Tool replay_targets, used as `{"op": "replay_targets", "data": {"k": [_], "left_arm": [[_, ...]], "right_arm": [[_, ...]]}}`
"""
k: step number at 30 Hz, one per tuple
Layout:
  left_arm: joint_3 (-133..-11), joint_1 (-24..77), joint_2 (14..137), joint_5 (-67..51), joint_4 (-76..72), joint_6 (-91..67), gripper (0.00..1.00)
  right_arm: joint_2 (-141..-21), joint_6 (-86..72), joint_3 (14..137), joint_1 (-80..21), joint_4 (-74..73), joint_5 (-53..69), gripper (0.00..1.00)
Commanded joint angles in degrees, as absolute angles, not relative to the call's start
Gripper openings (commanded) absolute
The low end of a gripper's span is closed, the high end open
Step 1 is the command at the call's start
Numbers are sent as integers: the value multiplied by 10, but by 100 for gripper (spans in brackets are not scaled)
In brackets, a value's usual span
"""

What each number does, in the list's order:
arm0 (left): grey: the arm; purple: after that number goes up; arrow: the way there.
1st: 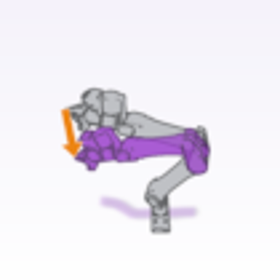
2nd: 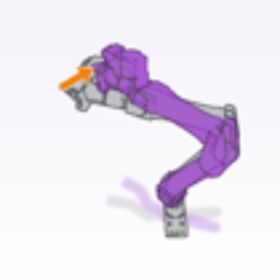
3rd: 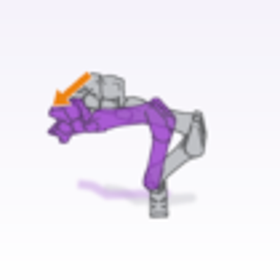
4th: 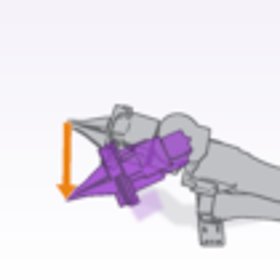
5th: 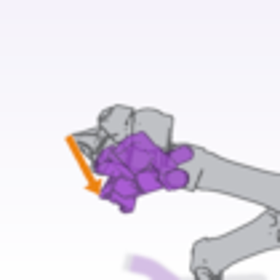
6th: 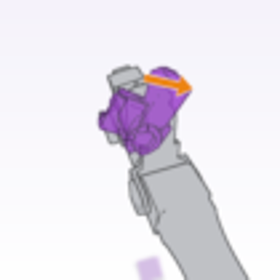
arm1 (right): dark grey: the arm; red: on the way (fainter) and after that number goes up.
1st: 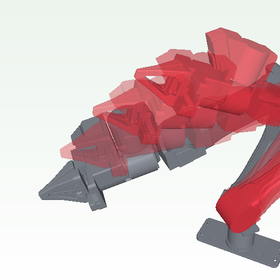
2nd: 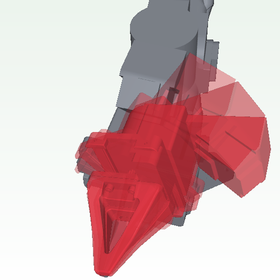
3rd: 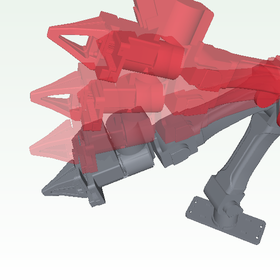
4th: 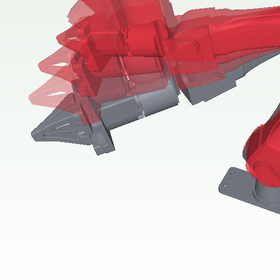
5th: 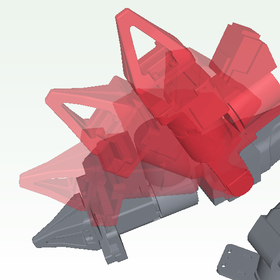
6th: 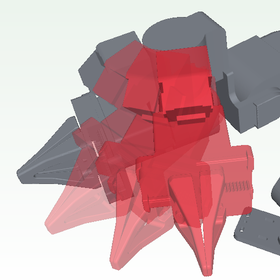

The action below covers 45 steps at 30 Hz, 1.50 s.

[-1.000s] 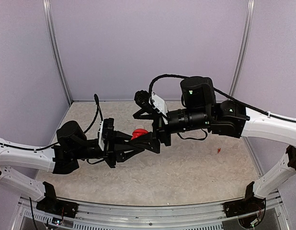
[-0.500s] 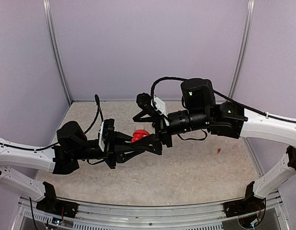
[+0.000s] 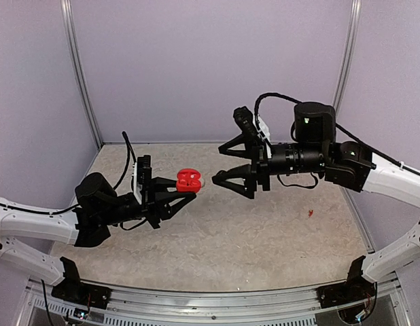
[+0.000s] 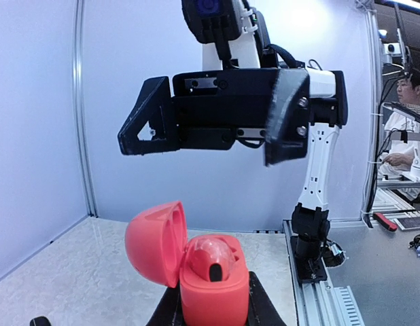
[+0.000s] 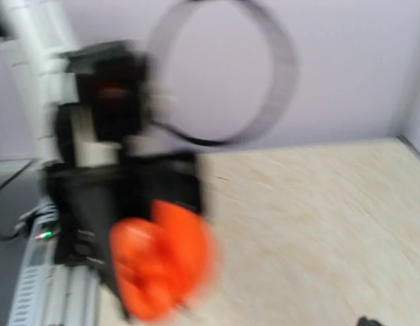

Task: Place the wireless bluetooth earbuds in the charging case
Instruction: Move the right earbud to the center of the board.

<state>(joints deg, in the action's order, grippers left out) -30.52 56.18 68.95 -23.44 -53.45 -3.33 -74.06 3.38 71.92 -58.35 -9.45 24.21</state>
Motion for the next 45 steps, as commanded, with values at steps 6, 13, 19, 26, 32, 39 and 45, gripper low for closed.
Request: {"op": "replay_targets", "data": {"k": [6,13,19,26,32,39,45], "left_arm": [[-258,543,667,-184,-594,-78,1],[-258,542,688,-165,-612,-95,0],[-257,542,696,-152,-619,-94,0],[-249,541,711,-151,-642,-104,0],[-245,541,712,-147,-640,-103,0],[-239,540,715,-153,-650,-101,0],[-232,536,717,-161,-667,-105,0]], "right_arm": [[-713,-185,671,-400,-238,99,89],[-678,-287,551,-285,-282,35,86],[-670,-361,485,-232,-296,-36,82],[-724,-408,463,-205,-323,-118,76],[-757,-395,437,-163,-295,-99,65],[-813,-370,436,-139,-270,-72,58],[-853,-360,450,-132,-261,-77,53]]}}
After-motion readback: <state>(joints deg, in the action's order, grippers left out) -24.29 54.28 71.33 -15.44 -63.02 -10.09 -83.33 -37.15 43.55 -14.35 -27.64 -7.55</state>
